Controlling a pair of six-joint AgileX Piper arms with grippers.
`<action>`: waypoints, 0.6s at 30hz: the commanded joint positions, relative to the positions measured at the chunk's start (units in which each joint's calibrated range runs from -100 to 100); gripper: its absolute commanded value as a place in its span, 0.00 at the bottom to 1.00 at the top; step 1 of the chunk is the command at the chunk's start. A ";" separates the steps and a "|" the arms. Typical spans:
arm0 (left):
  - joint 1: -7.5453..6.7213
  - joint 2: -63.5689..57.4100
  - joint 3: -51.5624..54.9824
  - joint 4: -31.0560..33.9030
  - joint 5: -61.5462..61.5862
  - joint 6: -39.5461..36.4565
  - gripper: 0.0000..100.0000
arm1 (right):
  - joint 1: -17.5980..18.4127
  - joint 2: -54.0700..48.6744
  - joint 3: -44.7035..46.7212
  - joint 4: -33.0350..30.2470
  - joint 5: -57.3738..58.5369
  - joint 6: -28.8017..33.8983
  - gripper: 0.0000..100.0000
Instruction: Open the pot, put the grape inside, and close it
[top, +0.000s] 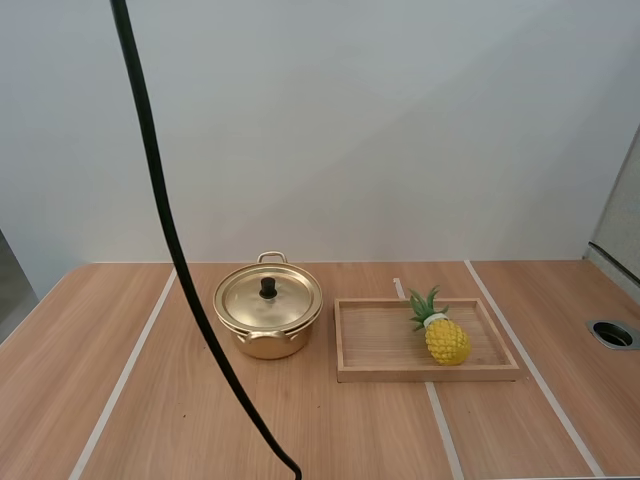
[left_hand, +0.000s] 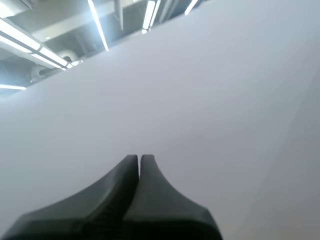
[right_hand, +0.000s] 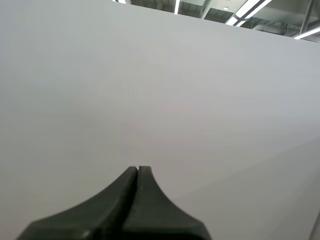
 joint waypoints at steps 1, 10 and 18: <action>0.04 -1.30 -0.12 -0.71 -5.53 -5.48 0.00 | -0.22 -1.36 -0.36 -0.07 -2.08 0.22 0.00; 0.57 -3.90 -0.12 1.31 -12.05 -13.71 0.00 | -0.22 -4.13 -0.36 0.05 -7.22 3.25 0.00; 0.57 -12.97 6.80 9.07 -17.30 -18.61 0.00 | -0.22 -5.28 -0.21 0.05 -7.22 8.09 0.00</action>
